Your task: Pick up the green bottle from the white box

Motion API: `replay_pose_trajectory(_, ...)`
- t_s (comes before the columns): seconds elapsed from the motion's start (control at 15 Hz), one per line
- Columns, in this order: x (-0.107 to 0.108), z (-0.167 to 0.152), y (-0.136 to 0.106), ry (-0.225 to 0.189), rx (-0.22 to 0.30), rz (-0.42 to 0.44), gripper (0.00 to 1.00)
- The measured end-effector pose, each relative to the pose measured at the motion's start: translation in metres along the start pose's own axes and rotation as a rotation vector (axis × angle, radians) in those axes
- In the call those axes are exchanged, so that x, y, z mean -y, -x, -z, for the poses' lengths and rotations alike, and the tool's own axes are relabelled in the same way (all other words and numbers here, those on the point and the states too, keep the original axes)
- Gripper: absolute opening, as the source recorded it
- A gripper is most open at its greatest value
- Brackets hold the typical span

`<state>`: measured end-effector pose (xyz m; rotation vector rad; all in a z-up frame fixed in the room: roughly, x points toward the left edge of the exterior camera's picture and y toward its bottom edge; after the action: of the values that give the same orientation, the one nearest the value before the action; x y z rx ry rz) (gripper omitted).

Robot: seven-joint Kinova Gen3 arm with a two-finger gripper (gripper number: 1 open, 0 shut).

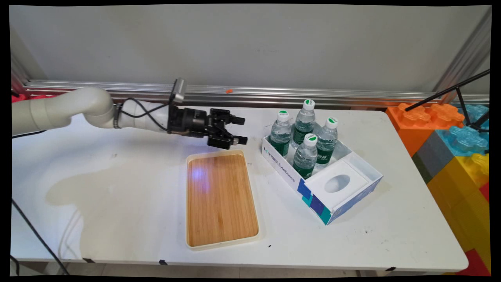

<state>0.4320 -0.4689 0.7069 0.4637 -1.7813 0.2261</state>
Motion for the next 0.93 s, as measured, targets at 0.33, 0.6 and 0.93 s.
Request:
replay_pose_trajectory(0.33,0.002,-0.027,0.002,-0.008,-0.002,-0.012,1.00)
replay_pose_trajectory(0.6,0.005,-0.052,0.004,-0.014,-0.007,-0.025,1.00)
replay_pose_trajectory(0.93,0.011,-0.082,0.011,-0.023,-0.005,-0.039,1.00)
